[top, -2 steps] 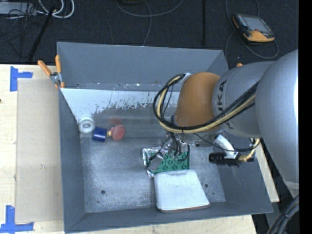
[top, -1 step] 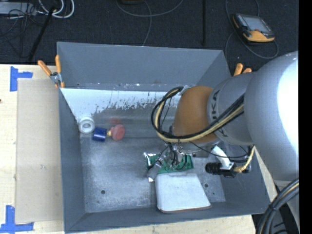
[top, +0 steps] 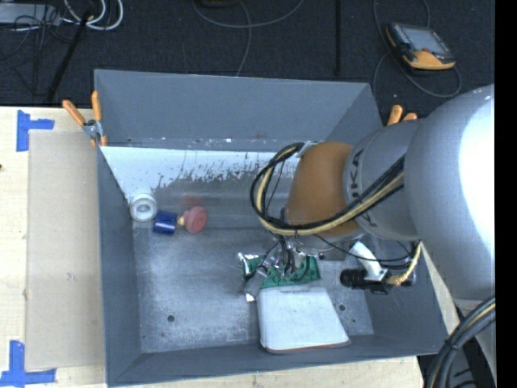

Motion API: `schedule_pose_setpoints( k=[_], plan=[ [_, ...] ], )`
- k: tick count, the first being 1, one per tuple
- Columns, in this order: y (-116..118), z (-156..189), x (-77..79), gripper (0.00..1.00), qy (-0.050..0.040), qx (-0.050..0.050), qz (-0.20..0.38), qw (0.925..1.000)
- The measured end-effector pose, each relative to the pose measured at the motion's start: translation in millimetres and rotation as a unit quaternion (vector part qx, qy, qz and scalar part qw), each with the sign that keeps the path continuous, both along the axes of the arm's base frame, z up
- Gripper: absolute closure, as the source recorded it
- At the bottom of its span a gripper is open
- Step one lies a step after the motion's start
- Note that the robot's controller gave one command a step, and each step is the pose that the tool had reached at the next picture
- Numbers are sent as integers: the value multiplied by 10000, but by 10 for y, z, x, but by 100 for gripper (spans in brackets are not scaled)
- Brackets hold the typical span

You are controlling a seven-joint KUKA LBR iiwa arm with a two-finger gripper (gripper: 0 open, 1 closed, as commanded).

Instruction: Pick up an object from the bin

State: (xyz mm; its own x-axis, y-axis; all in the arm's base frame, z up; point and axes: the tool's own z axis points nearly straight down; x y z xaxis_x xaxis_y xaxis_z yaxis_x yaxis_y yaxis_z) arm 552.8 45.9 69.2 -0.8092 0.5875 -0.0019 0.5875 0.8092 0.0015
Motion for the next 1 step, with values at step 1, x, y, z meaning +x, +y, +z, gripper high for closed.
schedule_pose_setpoints(
  k=[1],
  plan=[
    [0, 25, 20, 100, -29, 4, -6, 10000]
  ],
)
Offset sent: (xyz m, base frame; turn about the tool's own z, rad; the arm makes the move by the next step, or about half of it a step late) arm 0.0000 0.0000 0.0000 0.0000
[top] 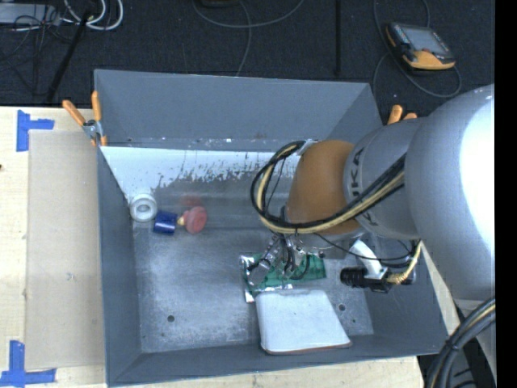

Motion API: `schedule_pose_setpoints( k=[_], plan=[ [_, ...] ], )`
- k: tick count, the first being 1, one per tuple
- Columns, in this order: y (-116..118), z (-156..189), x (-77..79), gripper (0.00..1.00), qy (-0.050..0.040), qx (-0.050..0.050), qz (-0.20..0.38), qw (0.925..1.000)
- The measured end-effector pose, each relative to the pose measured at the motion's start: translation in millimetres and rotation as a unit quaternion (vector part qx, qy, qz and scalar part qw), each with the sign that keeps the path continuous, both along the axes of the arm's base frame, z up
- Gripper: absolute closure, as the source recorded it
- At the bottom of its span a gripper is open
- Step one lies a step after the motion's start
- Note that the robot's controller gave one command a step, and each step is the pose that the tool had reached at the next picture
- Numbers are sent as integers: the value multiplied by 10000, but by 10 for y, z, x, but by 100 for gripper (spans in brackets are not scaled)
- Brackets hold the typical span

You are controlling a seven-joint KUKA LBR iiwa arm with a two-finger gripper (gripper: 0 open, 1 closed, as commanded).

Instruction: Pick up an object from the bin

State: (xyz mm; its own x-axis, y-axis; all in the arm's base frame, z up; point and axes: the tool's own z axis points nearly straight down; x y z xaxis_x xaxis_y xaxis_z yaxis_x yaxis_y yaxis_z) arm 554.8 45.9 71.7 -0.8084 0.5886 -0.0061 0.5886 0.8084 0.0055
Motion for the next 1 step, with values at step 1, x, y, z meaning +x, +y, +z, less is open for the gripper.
schedule_pose_setpoints(
  k=[1],
  plan=[
    [1, 724, 17, 100, 7, -1, 9, 10000]
  ],
)
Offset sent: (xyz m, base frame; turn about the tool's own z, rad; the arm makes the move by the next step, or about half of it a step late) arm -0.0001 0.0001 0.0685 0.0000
